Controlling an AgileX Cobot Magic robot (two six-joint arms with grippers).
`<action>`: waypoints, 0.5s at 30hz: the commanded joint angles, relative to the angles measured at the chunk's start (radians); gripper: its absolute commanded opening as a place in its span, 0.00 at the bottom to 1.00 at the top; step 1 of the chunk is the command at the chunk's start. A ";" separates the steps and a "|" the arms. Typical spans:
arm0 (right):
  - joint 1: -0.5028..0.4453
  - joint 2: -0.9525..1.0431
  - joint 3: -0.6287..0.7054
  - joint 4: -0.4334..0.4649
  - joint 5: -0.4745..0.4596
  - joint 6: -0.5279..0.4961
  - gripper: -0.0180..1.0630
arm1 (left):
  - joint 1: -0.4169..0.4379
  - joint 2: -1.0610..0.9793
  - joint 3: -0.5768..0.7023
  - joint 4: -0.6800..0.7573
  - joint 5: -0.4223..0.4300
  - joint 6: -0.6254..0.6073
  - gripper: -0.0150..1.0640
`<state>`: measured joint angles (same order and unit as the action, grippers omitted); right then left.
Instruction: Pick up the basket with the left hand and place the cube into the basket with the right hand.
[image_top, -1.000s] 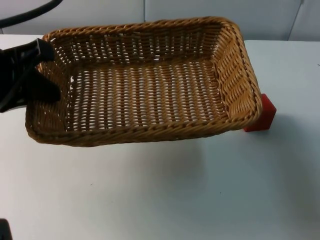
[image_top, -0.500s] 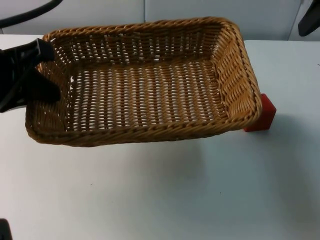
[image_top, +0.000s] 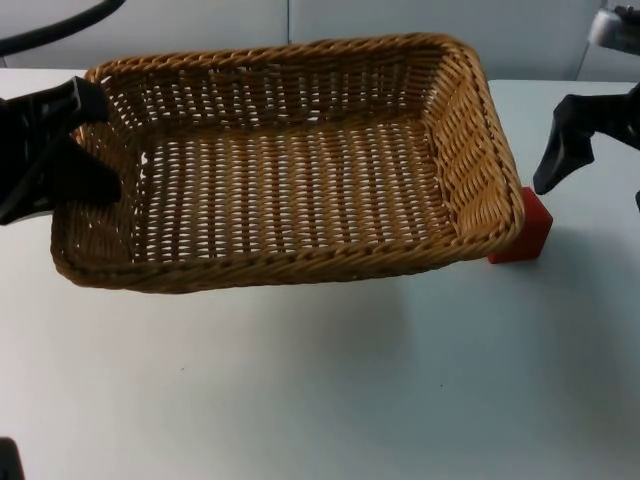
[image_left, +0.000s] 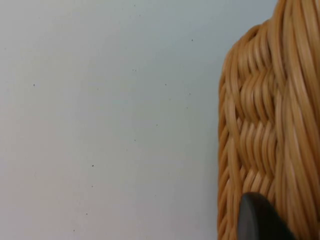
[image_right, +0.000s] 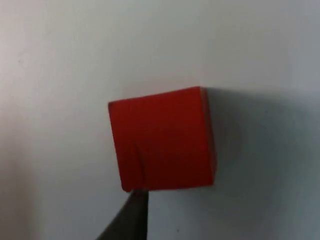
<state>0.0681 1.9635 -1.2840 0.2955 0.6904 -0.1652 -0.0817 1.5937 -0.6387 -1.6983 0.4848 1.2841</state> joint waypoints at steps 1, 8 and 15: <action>0.003 0.001 -0.025 0.000 -0.023 -0.010 0.91 | -0.002 -0.014 0.000 -0.017 0.038 -0.010 0.01; 0.013 0.005 -0.157 0.173 0.029 -0.087 0.87 | -0.002 -0.014 0.000 -0.017 0.038 -0.010 0.01; 0.058 0.023 -0.197 0.173 0.046 -0.088 0.87 | -0.002 -0.014 0.000 -0.017 0.038 -0.010 0.01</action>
<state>0.1172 1.9789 -1.4729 0.4647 0.7249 -0.2410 -0.0817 1.5937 -0.6387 -1.6983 0.4848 1.2841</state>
